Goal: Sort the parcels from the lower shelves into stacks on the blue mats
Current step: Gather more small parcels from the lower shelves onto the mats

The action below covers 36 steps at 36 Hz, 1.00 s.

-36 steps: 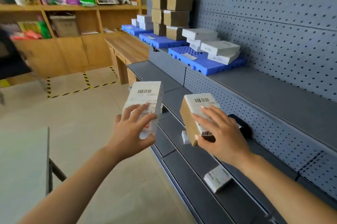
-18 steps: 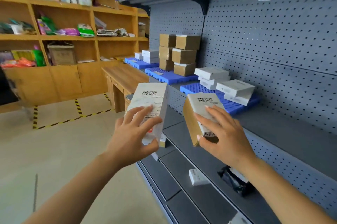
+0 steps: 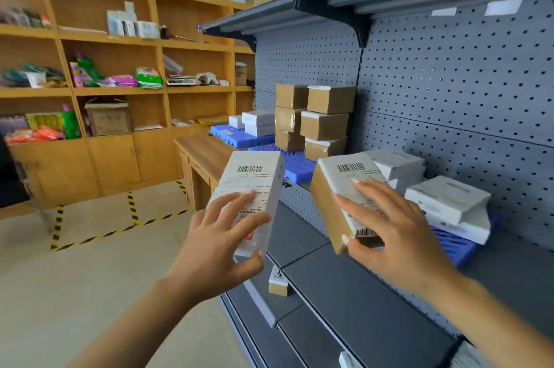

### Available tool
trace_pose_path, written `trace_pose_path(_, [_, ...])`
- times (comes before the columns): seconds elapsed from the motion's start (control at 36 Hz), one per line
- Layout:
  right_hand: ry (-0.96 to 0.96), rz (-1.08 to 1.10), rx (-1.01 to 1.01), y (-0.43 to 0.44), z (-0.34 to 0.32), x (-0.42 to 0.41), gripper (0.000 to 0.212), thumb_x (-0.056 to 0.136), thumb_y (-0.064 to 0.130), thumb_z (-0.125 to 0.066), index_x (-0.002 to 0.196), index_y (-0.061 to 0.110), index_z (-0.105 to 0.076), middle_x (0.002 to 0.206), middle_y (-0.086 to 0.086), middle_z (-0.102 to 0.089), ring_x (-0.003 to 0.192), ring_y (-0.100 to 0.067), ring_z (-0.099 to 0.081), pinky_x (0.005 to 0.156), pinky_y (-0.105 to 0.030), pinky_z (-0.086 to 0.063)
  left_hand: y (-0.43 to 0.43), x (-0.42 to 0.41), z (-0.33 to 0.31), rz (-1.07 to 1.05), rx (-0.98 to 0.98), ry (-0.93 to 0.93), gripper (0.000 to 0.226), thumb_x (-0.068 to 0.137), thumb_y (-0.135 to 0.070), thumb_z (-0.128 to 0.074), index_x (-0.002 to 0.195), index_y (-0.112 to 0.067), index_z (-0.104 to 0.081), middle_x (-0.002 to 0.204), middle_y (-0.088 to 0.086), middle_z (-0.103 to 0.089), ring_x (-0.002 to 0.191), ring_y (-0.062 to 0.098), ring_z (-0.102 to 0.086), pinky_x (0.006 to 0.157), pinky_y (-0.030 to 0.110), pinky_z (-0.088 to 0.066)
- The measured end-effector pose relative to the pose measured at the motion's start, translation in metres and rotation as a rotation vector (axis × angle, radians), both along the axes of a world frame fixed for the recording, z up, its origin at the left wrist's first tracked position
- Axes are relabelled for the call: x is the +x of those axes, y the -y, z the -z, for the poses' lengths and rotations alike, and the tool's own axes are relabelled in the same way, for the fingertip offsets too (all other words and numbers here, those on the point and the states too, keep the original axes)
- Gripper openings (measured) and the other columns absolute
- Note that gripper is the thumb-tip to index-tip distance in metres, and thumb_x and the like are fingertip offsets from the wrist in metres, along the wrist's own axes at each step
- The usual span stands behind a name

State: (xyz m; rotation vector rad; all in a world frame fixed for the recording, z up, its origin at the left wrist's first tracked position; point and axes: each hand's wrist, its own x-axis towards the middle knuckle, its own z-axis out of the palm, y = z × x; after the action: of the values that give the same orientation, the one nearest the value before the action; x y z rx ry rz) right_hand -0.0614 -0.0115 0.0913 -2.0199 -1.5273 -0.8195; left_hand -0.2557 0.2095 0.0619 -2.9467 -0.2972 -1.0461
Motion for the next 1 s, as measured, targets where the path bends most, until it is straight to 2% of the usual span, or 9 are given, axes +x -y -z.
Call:
trace_pose_path(0.17, [-0.013, -0.019, -0.002, -0.051, -0.01, 0.041, 0.054, 0.081, 0.048, -0.05, 0.134, 0.038, -0.048, 0.142, -0.003, -0.047, 0.135, -0.021, -0.037, 0.094, -0.042, -0.036, -0.056, 0.043, -0.005, -0.013, 0.004, 0.007, 0.052, 0.077, -0.056, -0.05, 0.127, -0.044, -0.045, 0.146, -0.004, -0.04, 0.132, 0.026, -0.032, 0.089, 0.055, -0.044])
trace_pose_path(0.42, [-0.058, -0.065, -0.024, -0.142, -0.003, 0.084, 0.057, 0.081, 0.047, -0.052, 0.137, 0.039, -0.046, 0.144, 0.0, -0.044, 0.136, -0.021, -0.036, 0.092, -0.05, -0.044, -0.14, 0.082, -0.004, -0.055, -0.033, 0.008, 0.05, 0.077, -0.056, -0.049, 0.126, -0.043, -0.047, 0.147, -0.005, -0.039, 0.133, 0.025, -0.03, 0.09, 0.054, -0.043])
trace_pose_path(0.58, [-0.061, -0.06, -0.004, -0.208, -0.002, 0.098, 0.057, 0.08, 0.047, -0.052, 0.136, 0.04, -0.046, 0.143, 0.0, -0.045, 0.135, -0.021, -0.036, 0.095, -0.049, -0.041, -0.204, 0.094, 0.001, -0.054, -0.023, 0.005, 0.051, 0.077, -0.057, -0.048, 0.127, -0.044, -0.044, 0.147, -0.005, -0.037, 0.134, 0.025, -0.029, 0.089, 0.054, -0.044])
trace_pose_path(0.78, [-0.051, -0.031, 0.002, -0.299, 0.001, 0.106, 0.057, 0.08, 0.049, -0.051, 0.136, 0.04, -0.044, 0.143, -0.001, -0.044, 0.134, -0.022, -0.037, 0.096, -0.05, -0.041, -0.302, 0.102, 0.008, -0.032, -0.016, -0.023, 0.051, 0.076, -0.055, -0.05, 0.126, -0.043, -0.047, 0.146, -0.004, -0.04, 0.133, 0.025, -0.031, 0.085, 0.05, -0.045])
trace_pose_path(1.0, [-0.06, 0.061, 0.029, -0.416, -0.008, 0.103, 0.056, 0.079, 0.05, -0.049, 0.134, 0.036, -0.051, 0.142, -0.002, -0.046, 0.133, -0.021, -0.034, 0.088, -0.051, -0.042, -0.427, 0.108, -0.001, 0.041, -0.024, -0.032, 0.052, 0.075, -0.055, -0.052, 0.126, -0.043, -0.047, 0.146, -0.005, -0.041, 0.134, 0.024, -0.033, 0.089, 0.049, -0.044])
